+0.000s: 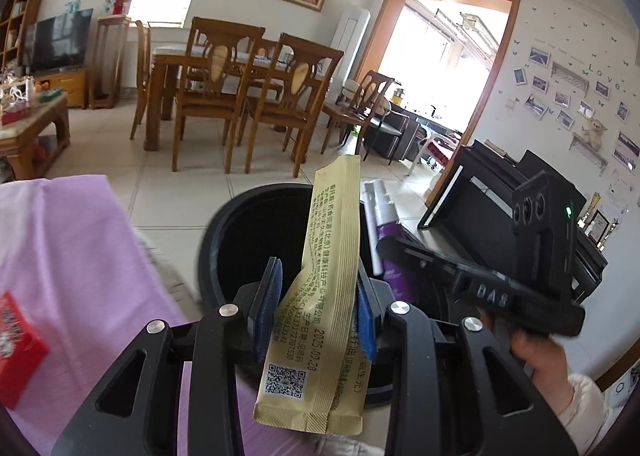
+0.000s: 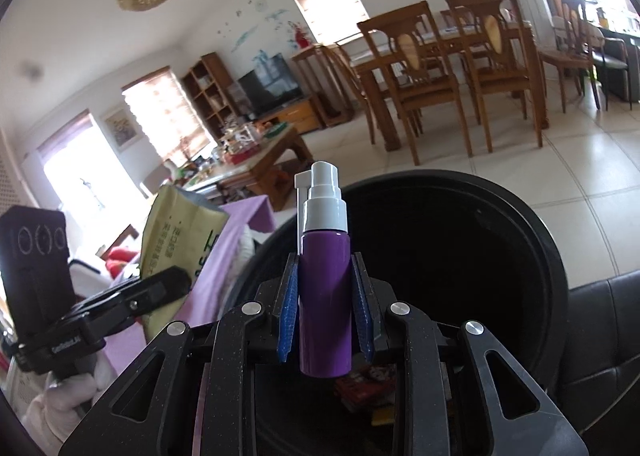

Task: Collect trash
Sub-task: 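Carry both items to the black bin and open both tools over it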

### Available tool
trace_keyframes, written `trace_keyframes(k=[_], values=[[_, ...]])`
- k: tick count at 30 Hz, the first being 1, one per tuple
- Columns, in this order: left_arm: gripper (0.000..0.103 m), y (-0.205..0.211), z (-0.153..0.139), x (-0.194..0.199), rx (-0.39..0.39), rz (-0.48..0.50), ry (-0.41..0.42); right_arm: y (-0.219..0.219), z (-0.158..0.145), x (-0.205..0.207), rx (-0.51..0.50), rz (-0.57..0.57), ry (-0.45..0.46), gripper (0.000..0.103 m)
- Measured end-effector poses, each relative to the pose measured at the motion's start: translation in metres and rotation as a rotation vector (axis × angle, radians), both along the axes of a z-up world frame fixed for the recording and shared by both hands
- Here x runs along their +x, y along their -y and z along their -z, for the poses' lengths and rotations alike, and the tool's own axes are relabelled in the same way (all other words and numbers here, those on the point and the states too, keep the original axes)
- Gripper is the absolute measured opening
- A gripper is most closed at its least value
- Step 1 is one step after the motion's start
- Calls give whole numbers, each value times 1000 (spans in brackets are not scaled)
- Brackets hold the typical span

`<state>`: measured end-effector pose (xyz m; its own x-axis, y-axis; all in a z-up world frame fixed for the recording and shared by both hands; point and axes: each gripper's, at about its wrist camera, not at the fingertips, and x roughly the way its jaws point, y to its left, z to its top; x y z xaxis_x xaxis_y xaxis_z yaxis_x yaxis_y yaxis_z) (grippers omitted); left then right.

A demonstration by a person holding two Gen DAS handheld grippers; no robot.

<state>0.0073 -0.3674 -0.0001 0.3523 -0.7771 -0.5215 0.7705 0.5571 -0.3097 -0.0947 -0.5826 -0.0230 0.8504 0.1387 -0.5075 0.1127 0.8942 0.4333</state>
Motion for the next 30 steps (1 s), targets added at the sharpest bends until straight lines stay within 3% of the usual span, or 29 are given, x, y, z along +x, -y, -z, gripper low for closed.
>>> trace_keyframes(k=[9, 23, 25, 27, 30], values=[[34, 17, 15, 7, 32, -12, -43, 10, 25, -3, 7, 20, -27, 26], [37, 25, 15, 13, 40, -14, -75, 10, 28, 9, 27, 21, -67, 26], [60, 25, 13, 13, 46, -28, -73, 10, 27, 10, 21, 23, -73, 26], [73, 20, 9, 11, 30, -61, -50, 9, 24, 12, 20, 24, -75, 34], [73, 15, 5, 10, 14, -76, -36, 8, 21, 11, 14, 37, -66, 49]])
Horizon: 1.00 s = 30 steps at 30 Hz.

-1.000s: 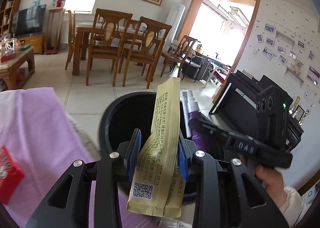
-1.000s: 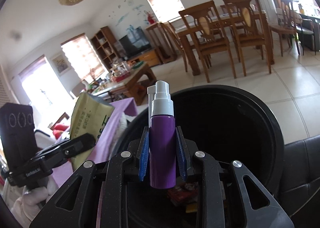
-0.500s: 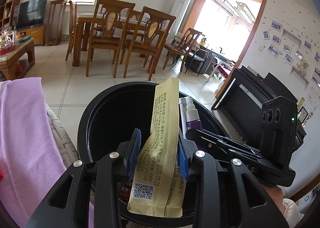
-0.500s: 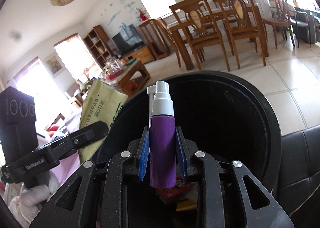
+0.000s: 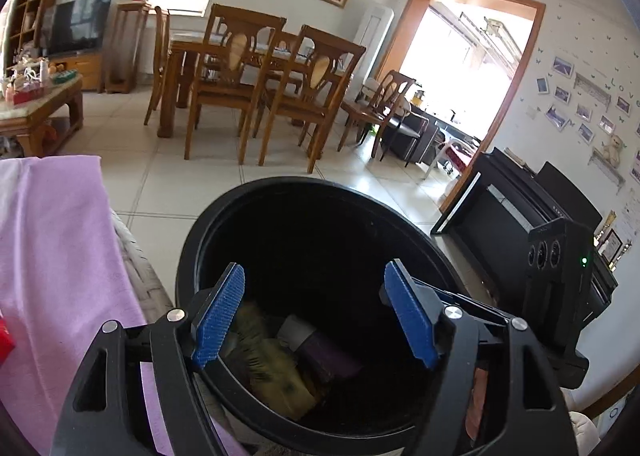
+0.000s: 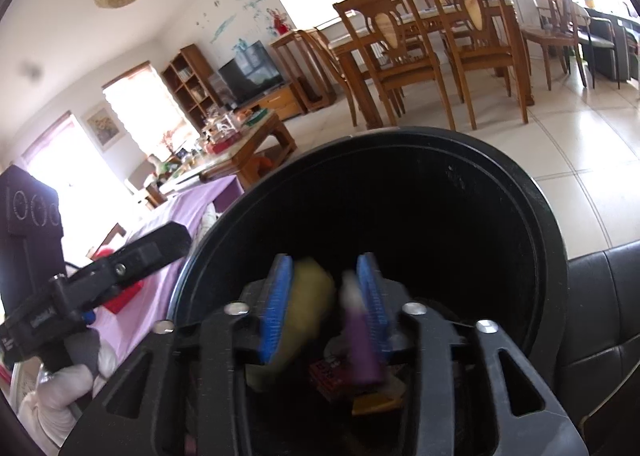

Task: Collect trash
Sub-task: 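Carry both items to the black bin and open both tools over it, then move both tools back to the table and grasp the orange with the left tool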

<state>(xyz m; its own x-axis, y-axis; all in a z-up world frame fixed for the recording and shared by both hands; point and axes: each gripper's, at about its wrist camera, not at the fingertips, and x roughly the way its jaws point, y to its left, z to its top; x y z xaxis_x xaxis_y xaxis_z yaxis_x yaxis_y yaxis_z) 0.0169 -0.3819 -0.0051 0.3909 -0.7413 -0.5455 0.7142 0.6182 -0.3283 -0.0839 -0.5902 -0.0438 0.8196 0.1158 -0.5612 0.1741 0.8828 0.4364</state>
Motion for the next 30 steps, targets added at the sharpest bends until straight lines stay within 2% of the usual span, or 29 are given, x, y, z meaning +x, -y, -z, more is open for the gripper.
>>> trace_keyframes(k=[2, 3, 4, 8, 11, 13, 19, 24, 30], values=[[73, -5, -1, -1, -7, -11, -2, -2, -2, 0, -2, 7, 4, 53], [76, -8, -2, -1, -9, -16, -4, -3, -2, 0, -3, 10, 6, 59], [84, -10, -2, -2, -10, -21, -4, -4, -3, -1, -4, 14, 9, 62], [85, -25, -12, -7, -18, -51, 34, -10, -6, -2, -10, 13, 26, 78], [94, -40, -21, -10, -10, -76, 77, -19, -9, -2, -13, 1, 32, 88], [94, -50, -26, -13, -5, -102, 112, -28, -12, 2, -15, -10, 32, 95], [98, -96, -35, -14, 18, -195, 176, -64, -19, 18, -81, -50, -1, 98], [98, -148, -39, -4, 38, -297, 184, -109, -22, 37, -146, -102, -21, 98], [98, -224, -37, 8, 81, -445, 196, -173, -33, 59, -202, -213, -2, 98]])
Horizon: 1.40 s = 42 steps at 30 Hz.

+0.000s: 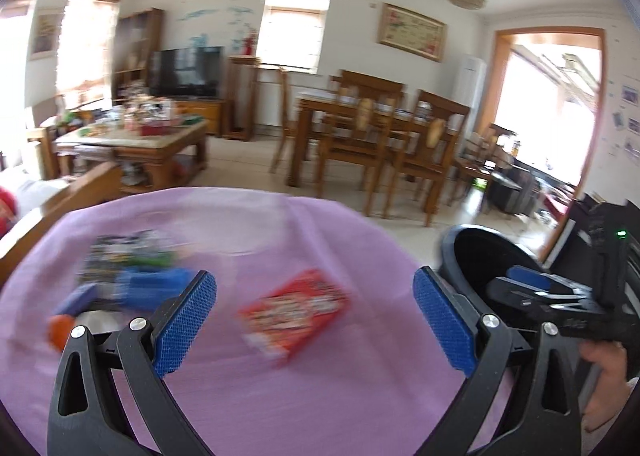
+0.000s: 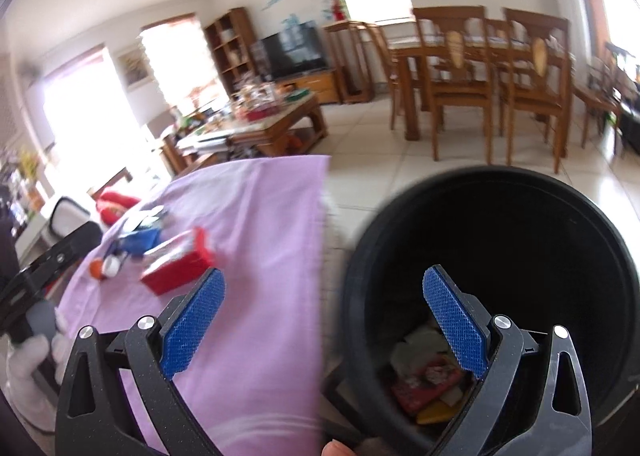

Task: Collect trash
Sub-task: 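Move both tools back to the table and grasp the orange with the left tool, then lift the orange with the left tool while the right tool grasps the blue packet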

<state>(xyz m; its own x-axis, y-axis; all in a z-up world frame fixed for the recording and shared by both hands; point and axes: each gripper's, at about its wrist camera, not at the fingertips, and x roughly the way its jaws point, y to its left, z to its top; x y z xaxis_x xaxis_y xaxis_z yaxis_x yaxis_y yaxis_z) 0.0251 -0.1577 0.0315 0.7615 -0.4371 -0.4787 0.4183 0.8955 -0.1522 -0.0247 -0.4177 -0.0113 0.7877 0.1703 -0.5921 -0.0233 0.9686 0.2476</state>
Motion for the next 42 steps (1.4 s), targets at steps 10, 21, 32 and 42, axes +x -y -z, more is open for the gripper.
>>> trace_keyframes(k=[10, 21, 32, 42], values=[[89, -141, 31, 33, -15, -248, -166, -97, -5, 37, -26, -202, 4, 98], [51, -174, 58, 70, 19, -201, -372, -166, -14, 65, -42, -348, 7, 98], [35, -182, 67, 69, 33, -132, -399, -223, -17, 107, -132, -464, -19, 98], [35, -199, 56, 45, -35, -157, -335, -293, 14, 158, -361, -607, -108, 97]])
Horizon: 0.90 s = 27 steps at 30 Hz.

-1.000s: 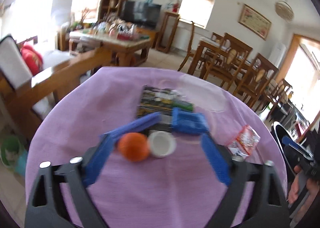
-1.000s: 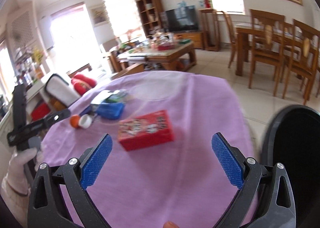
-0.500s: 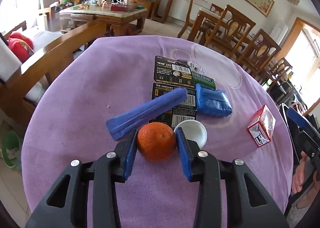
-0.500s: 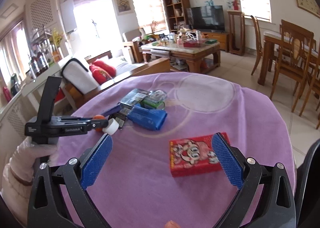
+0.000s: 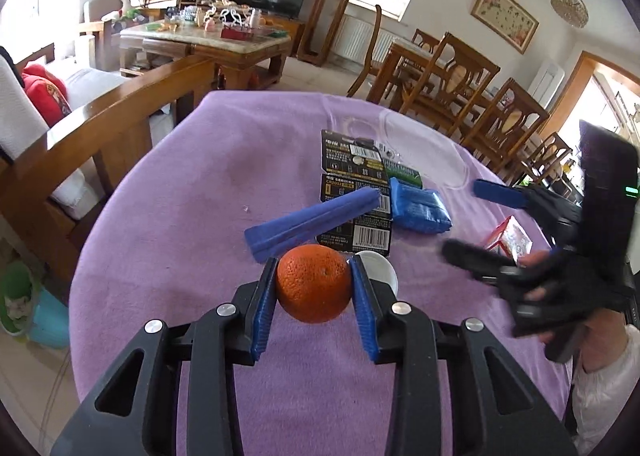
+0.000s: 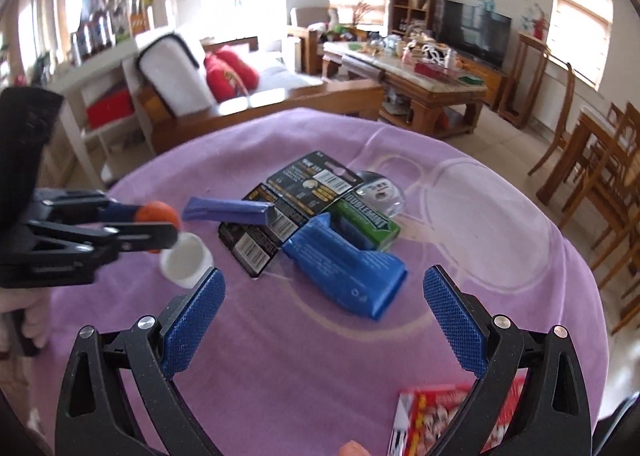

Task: Collect trash
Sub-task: 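Lift the orange with the left tool while the right tool grasps the blue packet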

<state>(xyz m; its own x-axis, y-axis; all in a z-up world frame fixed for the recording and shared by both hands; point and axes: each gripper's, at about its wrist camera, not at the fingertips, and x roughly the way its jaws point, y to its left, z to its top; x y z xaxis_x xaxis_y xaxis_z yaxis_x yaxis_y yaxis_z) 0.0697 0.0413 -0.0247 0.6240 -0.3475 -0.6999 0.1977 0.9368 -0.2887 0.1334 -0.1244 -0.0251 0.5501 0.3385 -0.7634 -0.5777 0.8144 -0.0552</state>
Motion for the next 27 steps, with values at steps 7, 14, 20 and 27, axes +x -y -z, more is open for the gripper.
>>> trace_keyframes(k=[7, 14, 20, 27], values=[[36, -10, -3, -2, -57, -13, 29, -15, 21, 26, -86, 13, -38, 69], [36, -4, 1, 8, -40, 25, -12, 2, 14, 20, -47, 49, -59, 26], [37, -4, 9, 5, -33, 62, -60, 12, 6, -5, 32, 49, -63, 21], [38, -7, 14, -11, -23, 87, -83, 9, 3, -44, 70, 16, -71, 21]])
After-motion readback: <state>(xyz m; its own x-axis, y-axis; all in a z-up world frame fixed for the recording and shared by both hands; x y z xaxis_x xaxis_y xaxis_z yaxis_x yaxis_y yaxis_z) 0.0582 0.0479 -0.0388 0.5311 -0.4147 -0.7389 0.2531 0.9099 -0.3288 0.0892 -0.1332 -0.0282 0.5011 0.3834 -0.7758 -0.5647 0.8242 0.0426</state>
